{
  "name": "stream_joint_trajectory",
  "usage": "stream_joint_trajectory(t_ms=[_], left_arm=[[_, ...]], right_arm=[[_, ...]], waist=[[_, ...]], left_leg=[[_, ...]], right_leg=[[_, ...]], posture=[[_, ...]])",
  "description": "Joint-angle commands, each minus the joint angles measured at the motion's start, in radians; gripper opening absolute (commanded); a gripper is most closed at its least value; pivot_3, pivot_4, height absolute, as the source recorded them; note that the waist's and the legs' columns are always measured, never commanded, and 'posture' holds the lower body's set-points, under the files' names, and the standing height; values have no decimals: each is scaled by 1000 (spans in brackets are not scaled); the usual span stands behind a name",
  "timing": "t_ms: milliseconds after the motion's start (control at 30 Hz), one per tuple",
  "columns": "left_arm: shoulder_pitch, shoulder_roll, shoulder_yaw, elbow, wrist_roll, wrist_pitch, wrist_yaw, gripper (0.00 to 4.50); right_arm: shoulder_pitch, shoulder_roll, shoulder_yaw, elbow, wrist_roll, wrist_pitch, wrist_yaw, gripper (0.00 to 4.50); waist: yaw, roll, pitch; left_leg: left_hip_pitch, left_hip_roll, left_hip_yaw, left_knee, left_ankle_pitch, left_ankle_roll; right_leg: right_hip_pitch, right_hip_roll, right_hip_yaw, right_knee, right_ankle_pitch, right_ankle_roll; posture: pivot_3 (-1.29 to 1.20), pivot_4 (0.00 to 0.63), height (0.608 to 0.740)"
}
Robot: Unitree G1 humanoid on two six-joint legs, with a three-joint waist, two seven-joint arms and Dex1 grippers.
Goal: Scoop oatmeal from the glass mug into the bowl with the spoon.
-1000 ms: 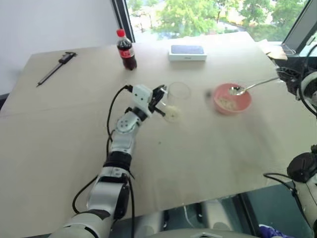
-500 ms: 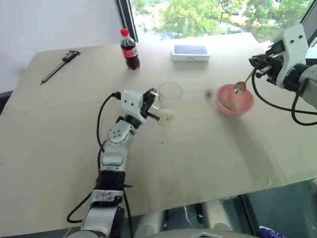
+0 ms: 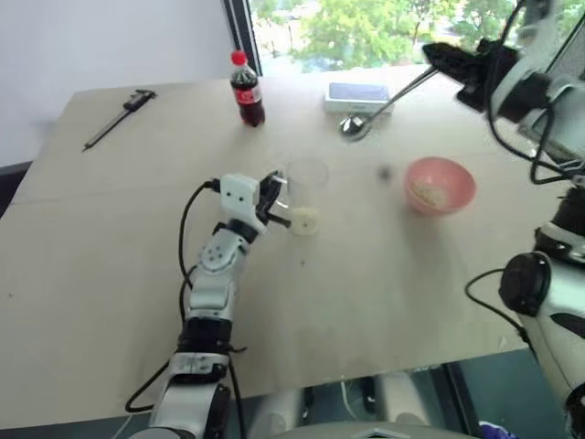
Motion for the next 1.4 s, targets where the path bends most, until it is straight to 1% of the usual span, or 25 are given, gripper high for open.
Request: stream_joint_trajectory(t_ms=[33, 167, 267, 300, 500, 533, 567, 600, 633, 733, 867, 1167, 1400], left_arm=[[-23, -7, 9, 17, -5, -66, 2, 76], [-14, 1, 21, 41, -3, -96, 13, 76], [-15, 8, 23, 54, 4, -113, 18, 76], [-15, 10, 23, 57, 6, -117, 20, 76], [-24, 14, 31, 78, 3, -136, 34, 76], [-24, 14, 31, 80, 3, -138, 35, 0], [-22, 12, 31, 80, 3, -141, 36, 0], [-20, 12, 31, 80, 3, -142, 35, 0], [-18, 11, 30, 80, 2, -144, 36, 0], [-10, 5, 36, 93, -6, -149, 38, 0], [0, -3, 41, 98, -16, -156, 39, 0], [3, -1, 45, 127, -19, -174, 12, 0], [59, 5, 37, 46, -43, -157, -24, 0]], right_arm=[[-19, 27, -21, -56, 63, 15, -42, 0], [-4, 109, 43, -71, 50, 2, -58, 0], [6, 146, 81, -67, 35, -1, -52, 0], [6, 152, 84, -65, 36, 1, -52, 0], [48, 125, 237, -84, -94, -37, 20, 0], [50, 123, 245, -85, -100, -45, 37, 709], [48, 127, 245, -87, -105, -60, 47, 919], [43, 134, 240, -87, -113, -79, 51, 1360], [38, 141, 236, -86, -123, -99, 53, 1703], [16, 164, 209, -68, -163, -220, 63, 2963], [9, 173, 201, -59, -194, -287, 63, 2963], [43, 169, 215, -96, -213, -293, 73, 2963], [44, 163, 211, -88, -218, -296, 78, 2963]], waist=[[-1, 0, 0], [-8, 0, 0], [-12, 0, 0], [-11, 0, 0], [-10, 1, 0], [-10, 1, 0], [-11, 1, 0], [-10, 1, 0], [-10, 1, 0], [-11, 1, 0], [-11, 1, 0], [-11, 1, 0], [-12, 1, 0]], left_leg=[[0, 0, 0, 0, 0, 0], [0, 0, -1, 0, 0, 0], [1, 0, 0, 0, 0, 0], [1, 0, 0, 0, 0, 0], [1, 0, -1, 0, 0, 0], [1, 0, -1, 0, 0, 0], [1, 0, 0, 0, 0, 0], [1, 0, -1, 0, 0, 0], [1, 0, -1, 0, 0, 0], [1, 0, -1, 0, 0, 0], [2, -1, -1, 0, 0, 0], [2, 0, -1, 0, 0, -1], [2, 0, -1, 0, 0, -1]], right_leg=[[0, 0, 0, 2, 0, 0], [0, 1, 0, 2, 0, 0], [0, 1, 0, 3, 0, 0], [0, 1, 0, 3, 0, 0], [0, 1, 0, 3, 0, 0], [0, 1, 0, 3, 0, 0], [0, 1, 0, 3, 0, 0], [0, 1, 0, 3, 0, 0], [0, 1, 0, 3, 0, 0], [0, 1, 0, 2, 0, 0], [0, 1, 0, 2, 0, 0], [0, 1, 0, 2, 0, 0], [0, 1, 0, 2, 0, 0]], posture=[[0, 150, 740], [0, 150, 740], [0, 150, 740], [0, 150, 740], [0, 150, 740], [0, 150, 740], [0, 150, 740], [0, 150, 740], [0, 150, 740], [0, 150, 740], [0, 150, 740], [0, 150, 740], [0, 150, 740]])
